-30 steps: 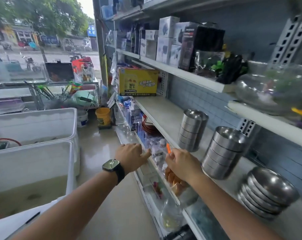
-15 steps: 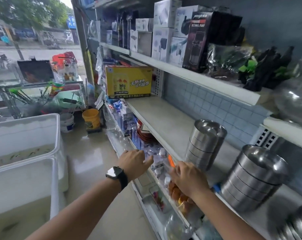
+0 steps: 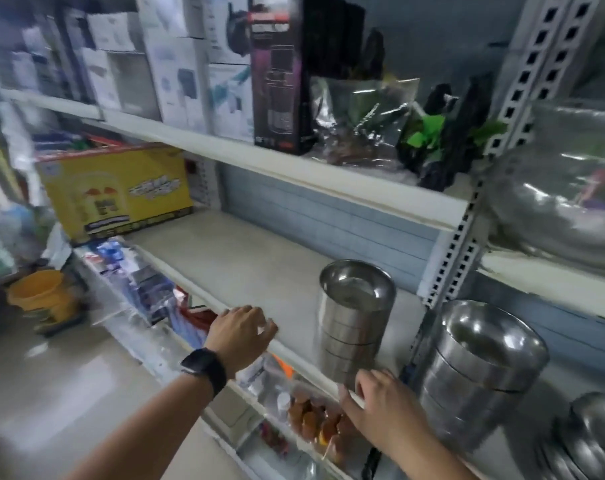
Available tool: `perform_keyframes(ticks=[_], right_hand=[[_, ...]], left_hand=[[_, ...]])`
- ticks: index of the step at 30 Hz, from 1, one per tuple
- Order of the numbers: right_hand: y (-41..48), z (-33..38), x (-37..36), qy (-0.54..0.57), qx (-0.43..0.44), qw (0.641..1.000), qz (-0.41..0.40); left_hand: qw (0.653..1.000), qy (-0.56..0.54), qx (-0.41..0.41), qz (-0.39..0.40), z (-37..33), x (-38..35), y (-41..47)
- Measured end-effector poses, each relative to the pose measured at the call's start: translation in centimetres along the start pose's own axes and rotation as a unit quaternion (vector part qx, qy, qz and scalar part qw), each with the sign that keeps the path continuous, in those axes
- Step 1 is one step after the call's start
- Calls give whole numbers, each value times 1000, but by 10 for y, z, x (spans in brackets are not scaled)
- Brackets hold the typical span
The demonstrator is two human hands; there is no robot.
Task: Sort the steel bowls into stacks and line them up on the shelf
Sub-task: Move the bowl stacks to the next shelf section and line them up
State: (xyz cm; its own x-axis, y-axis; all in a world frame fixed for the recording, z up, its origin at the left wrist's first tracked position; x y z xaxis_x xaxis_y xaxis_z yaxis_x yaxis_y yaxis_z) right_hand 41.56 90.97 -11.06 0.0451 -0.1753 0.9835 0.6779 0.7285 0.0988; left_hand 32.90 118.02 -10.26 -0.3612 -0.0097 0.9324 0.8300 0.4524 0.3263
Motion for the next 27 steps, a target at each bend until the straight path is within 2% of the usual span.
perform_keyframes(ticks=[6,10,12,13,16,18,20,23,27], right_hand=[[1,3,1,-7,-132,991,-16],[7,24,0,-16,-239,971,-25],[10,34,-4,7,-283,958,-41],[10,38,-7,46,-311,948,-58],[7,40,-14,212,-406,879,-135],[6,40,-19,295,-437,827,-197],[7,40,-24,372,-428,788,-238],[15,43,-26,467,-390,749,-262],[30,45,-25,511,-323,751,-265]], left_hand=[[993,-114,-18,30,11,-46,61],[977,-180,-93,63,15,-63,89],[962,-239,-98,85,18,-63,98],[942,-308,-77,104,19,-61,100],[834,-528,2,158,20,-54,101],[770,-604,5,209,15,-52,96],[725,-638,-25,258,5,-50,87],[693,-648,-60,310,-12,-49,74],[686,-643,-104,324,-24,-53,68]])
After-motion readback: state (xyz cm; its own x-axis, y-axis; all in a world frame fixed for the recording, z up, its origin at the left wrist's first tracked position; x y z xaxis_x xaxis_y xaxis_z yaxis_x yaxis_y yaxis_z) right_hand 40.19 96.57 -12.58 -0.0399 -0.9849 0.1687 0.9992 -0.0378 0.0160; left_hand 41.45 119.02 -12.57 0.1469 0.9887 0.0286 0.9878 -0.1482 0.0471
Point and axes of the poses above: each hand's wrist, its own y-axis towards the middle knuckle, its own x-axis out of the back of the hand, z = x × y, the point moved 1 cm from there along y, towards the middle knuckle, and after that the axes turned 4 degrees about -z, right-handed, at the moved point
